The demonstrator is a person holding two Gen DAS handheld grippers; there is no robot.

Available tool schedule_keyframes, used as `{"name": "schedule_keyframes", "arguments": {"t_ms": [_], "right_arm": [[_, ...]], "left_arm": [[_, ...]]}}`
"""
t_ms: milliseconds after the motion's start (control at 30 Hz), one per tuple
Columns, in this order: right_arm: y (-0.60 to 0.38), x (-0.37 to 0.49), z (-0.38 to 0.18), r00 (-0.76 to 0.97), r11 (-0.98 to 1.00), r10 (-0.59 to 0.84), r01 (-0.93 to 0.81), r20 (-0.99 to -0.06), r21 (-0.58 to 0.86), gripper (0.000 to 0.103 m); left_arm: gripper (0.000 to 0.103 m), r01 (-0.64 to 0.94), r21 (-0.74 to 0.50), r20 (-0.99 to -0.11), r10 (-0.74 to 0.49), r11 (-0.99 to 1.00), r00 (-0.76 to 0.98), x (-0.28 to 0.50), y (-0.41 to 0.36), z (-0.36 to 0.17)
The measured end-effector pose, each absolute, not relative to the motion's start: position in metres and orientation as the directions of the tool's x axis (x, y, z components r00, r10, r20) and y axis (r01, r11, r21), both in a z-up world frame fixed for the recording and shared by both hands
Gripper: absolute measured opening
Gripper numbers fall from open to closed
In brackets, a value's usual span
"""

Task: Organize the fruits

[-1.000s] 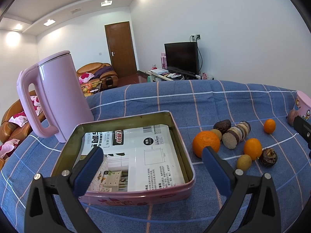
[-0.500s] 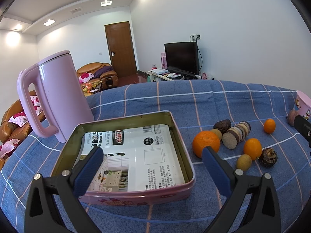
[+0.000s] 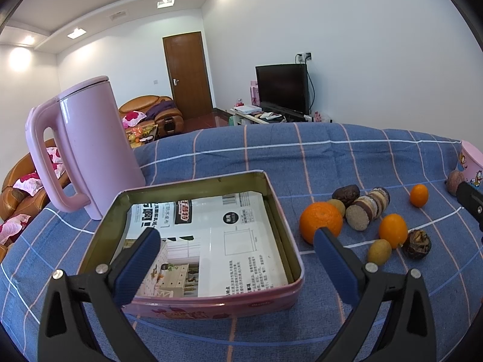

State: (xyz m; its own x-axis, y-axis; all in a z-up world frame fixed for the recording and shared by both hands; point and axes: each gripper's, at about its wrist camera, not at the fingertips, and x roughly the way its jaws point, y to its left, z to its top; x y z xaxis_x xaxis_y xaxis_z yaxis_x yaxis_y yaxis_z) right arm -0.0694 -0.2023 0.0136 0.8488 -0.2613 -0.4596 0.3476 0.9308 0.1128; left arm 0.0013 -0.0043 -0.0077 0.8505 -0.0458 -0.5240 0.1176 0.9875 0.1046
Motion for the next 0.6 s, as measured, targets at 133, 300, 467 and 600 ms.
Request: {"name": "schedule_keyframes", "arguments": {"t_ms": [133, 300, 467, 600], "right_arm": [[-0.208, -0.069, 0.015, 0.84, 0.926, -0.277, 0.363, -0.466, 0.104, 0.102], [-0.224, -0.066, 0.012, 0.802, 0.915, -0.291, 0.393, -0.522, 0.094, 0.069], [-0.225, -0.045, -0.013, 0.75, 0.936, -0.083, 0.285, -0.656, 0.208, 0.048], [-0.213, -0.04, -0.017, 0.744, 0.949, 0.007, 0.206, -0.668, 0.239, 0.049]], "left_arm": [[0.103, 0.116, 0.105, -0.53, -0.043, 0.988, 0.847, 0.001, -0.004, -0.009], [0.103, 0.143, 0.108, -0.534, -0.063, 0.984, 0.843, -0.002, -0.005, -0.009], [0.103, 0.184, 0.115, -0.518, -0.099, 0.976, 0.85, -0.008, -0.009, -0.006], [0.103, 0.237, 0.075, -0.551, -0.158, 0.969, 0.82, -0.008, -0.01, -0.006]]}}
